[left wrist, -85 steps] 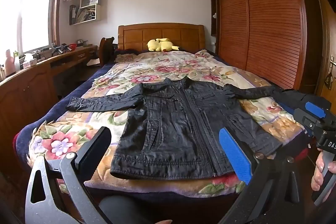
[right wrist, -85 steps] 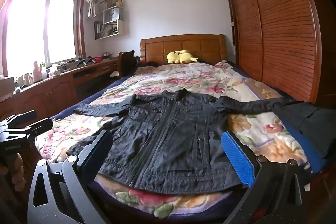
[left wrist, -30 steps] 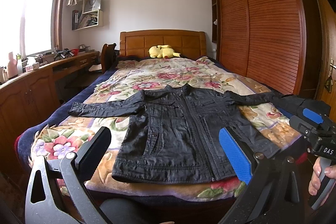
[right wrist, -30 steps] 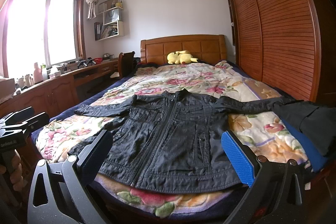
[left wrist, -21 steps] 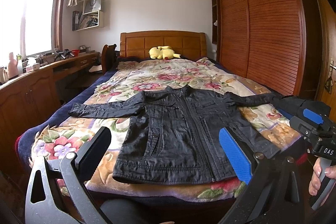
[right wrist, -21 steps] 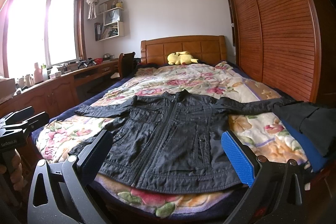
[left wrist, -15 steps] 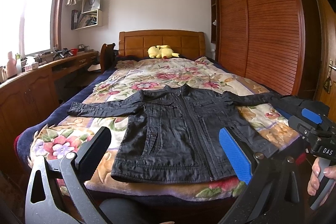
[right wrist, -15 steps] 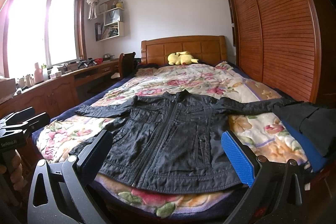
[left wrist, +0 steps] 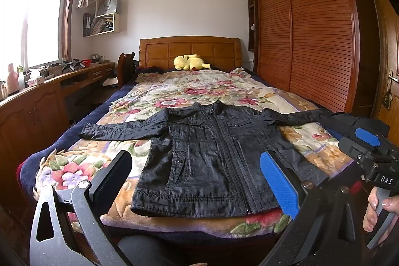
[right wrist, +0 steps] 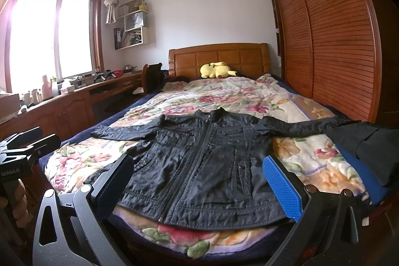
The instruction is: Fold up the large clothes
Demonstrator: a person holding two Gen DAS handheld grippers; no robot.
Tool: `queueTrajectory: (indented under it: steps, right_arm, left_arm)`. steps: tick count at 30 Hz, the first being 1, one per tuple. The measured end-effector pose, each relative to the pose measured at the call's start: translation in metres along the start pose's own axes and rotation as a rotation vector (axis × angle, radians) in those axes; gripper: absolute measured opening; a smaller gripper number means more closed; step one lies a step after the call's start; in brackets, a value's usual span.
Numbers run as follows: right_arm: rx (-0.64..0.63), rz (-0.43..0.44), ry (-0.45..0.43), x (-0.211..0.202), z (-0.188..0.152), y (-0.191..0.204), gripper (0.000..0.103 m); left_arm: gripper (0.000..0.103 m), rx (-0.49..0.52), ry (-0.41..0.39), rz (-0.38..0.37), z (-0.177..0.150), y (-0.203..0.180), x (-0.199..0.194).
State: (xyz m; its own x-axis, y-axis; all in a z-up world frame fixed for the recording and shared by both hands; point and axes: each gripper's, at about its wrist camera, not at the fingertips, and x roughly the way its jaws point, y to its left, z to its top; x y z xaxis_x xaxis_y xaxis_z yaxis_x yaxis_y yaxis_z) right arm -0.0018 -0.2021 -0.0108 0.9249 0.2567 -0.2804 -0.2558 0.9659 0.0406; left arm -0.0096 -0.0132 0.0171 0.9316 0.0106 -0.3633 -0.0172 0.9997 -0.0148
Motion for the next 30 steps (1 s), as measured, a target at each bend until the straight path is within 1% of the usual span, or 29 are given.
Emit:
queueTrajectory:
  steps: [7, 14, 26, 30]
  right_arm:
    - [-0.001, 0.001, 0.016, 0.007, -0.003, 0.0, 0.103]
    - [-0.031, 0.006, 0.036, 0.021, -0.005, 0.005, 0.103]
    - [-0.067, 0.064, 0.085, 0.079, 0.002, 0.016, 0.103]
    - [-0.077, 0.088, 0.102, 0.1, 0.001, 0.019, 0.103]
  left_arm:
    - [0.103, -0.005, 0.011, 0.001, -0.004, 0.0, 0.001]
    - [0.103, -0.023, 0.039, 0.011, -0.015, 0.023, 0.018]
    - [0.103, -0.043, 0.098, 0.072, -0.032, 0.068, 0.065]
    - [0.103, -0.035, 0.11, 0.105, -0.036, 0.082, 0.079]
